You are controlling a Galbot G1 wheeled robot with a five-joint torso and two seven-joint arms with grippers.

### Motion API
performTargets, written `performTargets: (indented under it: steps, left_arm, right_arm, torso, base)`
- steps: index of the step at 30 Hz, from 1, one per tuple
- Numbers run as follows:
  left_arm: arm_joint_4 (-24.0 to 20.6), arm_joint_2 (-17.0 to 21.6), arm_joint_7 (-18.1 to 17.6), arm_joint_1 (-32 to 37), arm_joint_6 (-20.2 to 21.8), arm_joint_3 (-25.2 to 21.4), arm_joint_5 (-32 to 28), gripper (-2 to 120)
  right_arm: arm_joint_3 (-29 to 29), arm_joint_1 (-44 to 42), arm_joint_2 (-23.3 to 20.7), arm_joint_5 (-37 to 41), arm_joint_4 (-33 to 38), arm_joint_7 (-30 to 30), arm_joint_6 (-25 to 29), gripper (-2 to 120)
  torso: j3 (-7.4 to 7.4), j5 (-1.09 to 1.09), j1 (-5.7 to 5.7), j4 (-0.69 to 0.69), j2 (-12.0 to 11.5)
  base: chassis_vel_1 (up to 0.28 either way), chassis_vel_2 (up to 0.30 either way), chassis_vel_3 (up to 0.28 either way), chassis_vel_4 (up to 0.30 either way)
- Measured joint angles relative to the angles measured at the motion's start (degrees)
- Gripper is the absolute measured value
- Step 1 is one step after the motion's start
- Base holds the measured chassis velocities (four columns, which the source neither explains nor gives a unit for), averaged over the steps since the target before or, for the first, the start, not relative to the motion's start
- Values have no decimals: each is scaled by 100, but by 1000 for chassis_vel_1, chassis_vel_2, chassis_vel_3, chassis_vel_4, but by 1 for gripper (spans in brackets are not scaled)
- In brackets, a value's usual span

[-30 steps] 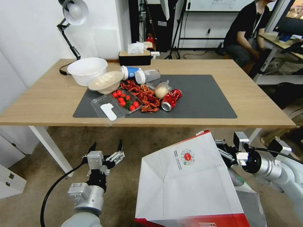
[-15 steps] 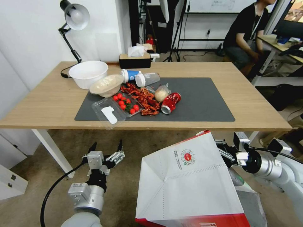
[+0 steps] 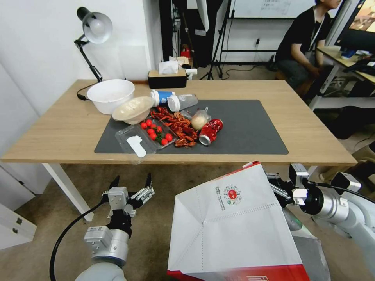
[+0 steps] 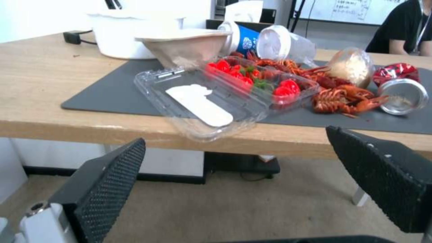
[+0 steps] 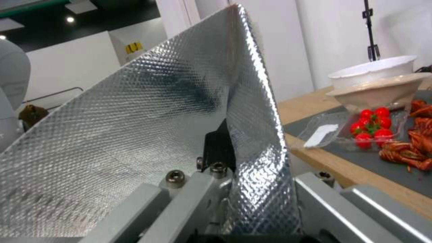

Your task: Pick up the food delivery bag from the floor and place it on the table.

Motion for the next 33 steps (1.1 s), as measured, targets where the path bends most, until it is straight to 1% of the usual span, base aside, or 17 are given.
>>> performTargets:
  steps: [1,2,5,6,8,9,13,15,17,19,21,33]
  left_arm:
    - [0,2,-1,1,0,-2,0,100]
    - [0,2,-1,1,0,-2,0,100]
    - [0,4,-2,1,0,-8,0,100]
    - [0,4,-2,1,0,-8,0,100]
    - [0,4,-2,1,0,-8,1,100]
    - [0,4,-2,1,0,-8,1,100]
    - [-9,3,-2,7,0,-7,3,100]
    - [-10,4,-2,8,0,-7,3,100]
    - [-2,-6,-20,13,-45,-25,55,100]
    - [-2,-5,6,20,-39,-36,57,100]
    - [0,6,114,36,-178,-36,30,100]
    - [48,5,151,50,-240,-24,37,100]
  right_arm:
    - [1,3,-1,0,0,-1,1,0]
    - [1,3,-1,0,0,-1,1,0]
    - [1,12,-1,0,-1,0,8,0]
    - [1,12,-1,0,-1,0,8,0]
    - [1,13,0,0,-2,3,10,0]
    - [1,13,0,0,-2,3,10,0]
    - [2,-14,-7,-1,-2,4,17,0]
    - [4,-18,-7,-1,0,5,18,0]
    - [4,-21,0,-5,3,5,20,0]
    - [4,-20,1,-5,3,6,20,0]
    - [1,-18,-1,-7,3,6,21,0]
    - [9,-40,-14,-14,3,23,31,0]
  torso:
    - [32,0,23,0,56]
    - [32,0,23,0,56]
    - [116,0,89,0,204]
    - [116,0,89,0,204]
    - [183,0,137,0,321]
    - [183,0,137,0,321]
    - [302,0,229,0,532]
    - [321,0,244,0,566]
    - [398,0,308,0,707]
    - [415,0,321,0,736]
    - [437,0,336,0,775]
    - [429,0,332,0,758]
  base:
    - [0,0,0,0]
    - [0,0,0,0]
    - [0,0,0,0]
    - [0,0,0,0]
    - [0,0,0,0]
    - [0,0,0,0]
    - [0,0,0,0]
    - [0,0,0,0]
    - [0,0,0,0]
    - [0,0,0,0]
    - [0,0,0,0]
    - [0,0,0,0]
